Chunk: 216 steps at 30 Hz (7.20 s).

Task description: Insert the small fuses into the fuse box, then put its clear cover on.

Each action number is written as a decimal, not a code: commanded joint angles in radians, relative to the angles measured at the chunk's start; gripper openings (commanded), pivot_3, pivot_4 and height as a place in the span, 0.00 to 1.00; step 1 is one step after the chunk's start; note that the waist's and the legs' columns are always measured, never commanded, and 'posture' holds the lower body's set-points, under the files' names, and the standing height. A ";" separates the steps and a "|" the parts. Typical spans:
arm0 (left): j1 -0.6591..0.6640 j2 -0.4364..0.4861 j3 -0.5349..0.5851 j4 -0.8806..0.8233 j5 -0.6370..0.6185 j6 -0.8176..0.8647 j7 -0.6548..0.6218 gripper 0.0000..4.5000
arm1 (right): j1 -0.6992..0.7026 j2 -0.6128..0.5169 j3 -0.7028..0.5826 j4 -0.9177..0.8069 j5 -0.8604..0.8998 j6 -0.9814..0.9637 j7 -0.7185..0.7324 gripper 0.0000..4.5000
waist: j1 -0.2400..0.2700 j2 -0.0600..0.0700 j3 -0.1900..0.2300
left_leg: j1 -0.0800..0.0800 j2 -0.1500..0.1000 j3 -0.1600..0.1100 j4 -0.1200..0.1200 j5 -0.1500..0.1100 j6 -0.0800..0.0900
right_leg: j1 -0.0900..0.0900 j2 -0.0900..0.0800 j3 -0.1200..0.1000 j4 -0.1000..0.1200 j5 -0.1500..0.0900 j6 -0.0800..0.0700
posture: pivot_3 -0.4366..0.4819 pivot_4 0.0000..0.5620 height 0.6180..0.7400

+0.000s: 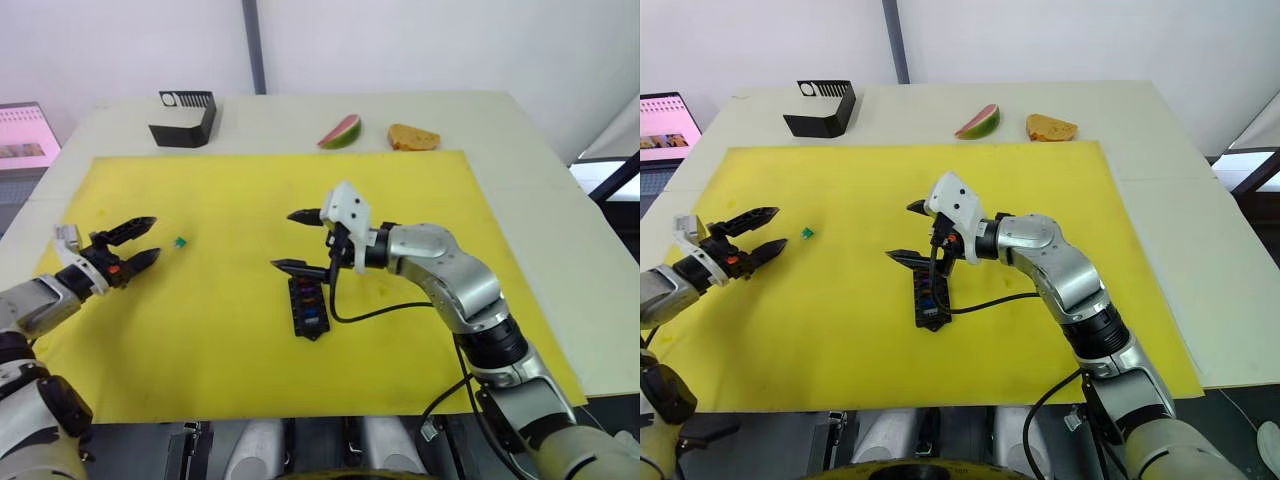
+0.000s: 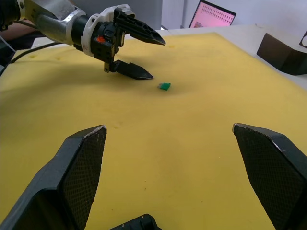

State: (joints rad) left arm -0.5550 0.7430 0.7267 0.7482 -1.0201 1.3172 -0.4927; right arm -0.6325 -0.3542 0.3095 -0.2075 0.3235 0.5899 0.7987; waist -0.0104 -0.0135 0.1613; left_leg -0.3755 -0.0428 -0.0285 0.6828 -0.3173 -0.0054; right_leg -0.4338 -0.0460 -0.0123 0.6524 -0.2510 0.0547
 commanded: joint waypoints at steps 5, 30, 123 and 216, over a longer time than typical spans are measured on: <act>-0.009 -0.022 -0.010 -0.007 0.021 0.030 -0.010 1.00 | -0.008 -0.015 -0.006 -0.035 -0.012 -0.017 0.018 0.99 | 0.000 0.000 0.000 | 0.000 0.000 0.000 0.000 0.000 0.000 | 0.000 0.000 0.000 0.000 0.000 0.000 | 0.48 0.27 1.00; -0.081 -0.071 -0.112 0.049 0.187 0.012 -0.102 1.00 | -0.023 -0.017 -0.016 -0.025 -0.028 -0.016 0.018 0.99 | 0.023 0.000 0.000 | 0.000 -0.001 0.000 0.000 0.000 0.001 | 0.001 -0.001 0.000 0.000 0.000 0.000 | 0.48 0.27 1.00; -0.215 -0.476 -0.211 -0.624 -0.803 -0.012 0.521 0.01 | -0.036 0.376 -0.539 -0.152 0.731 0.392 -0.621 1.00 | -0.004 0.001 0.000 | -0.011 -0.001 -0.002 0.000 0.002 -0.003 | -0.011 0.000 0.000 0.003 0.001 0.001 | 0.48 0.27 1.00; 0.325 0.305 -0.786 -1.071 0.450 -0.892 -0.669 0.99 | -0.134 -0.397 0.112 -0.231 0.288 0.163 0.036 0.00 | 0.003 0.007 0.005 | -0.013 0.002 0.001 -0.001 -0.003 0.007 | -0.010 0.001 0.001 -0.005 0.000 0.000 | 0.48 0.27 1.00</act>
State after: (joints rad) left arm -0.2231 1.0593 -0.0355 -0.3140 -0.6442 0.5046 -1.1702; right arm -0.7413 -0.7580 0.3817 -0.4440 0.7058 0.8225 0.7906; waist -0.0079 -0.0068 0.1658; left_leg -0.3882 -0.0405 -0.0276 0.6822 -0.3206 0.0023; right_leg -0.4434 -0.0452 -0.0109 0.6465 -0.2510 0.0543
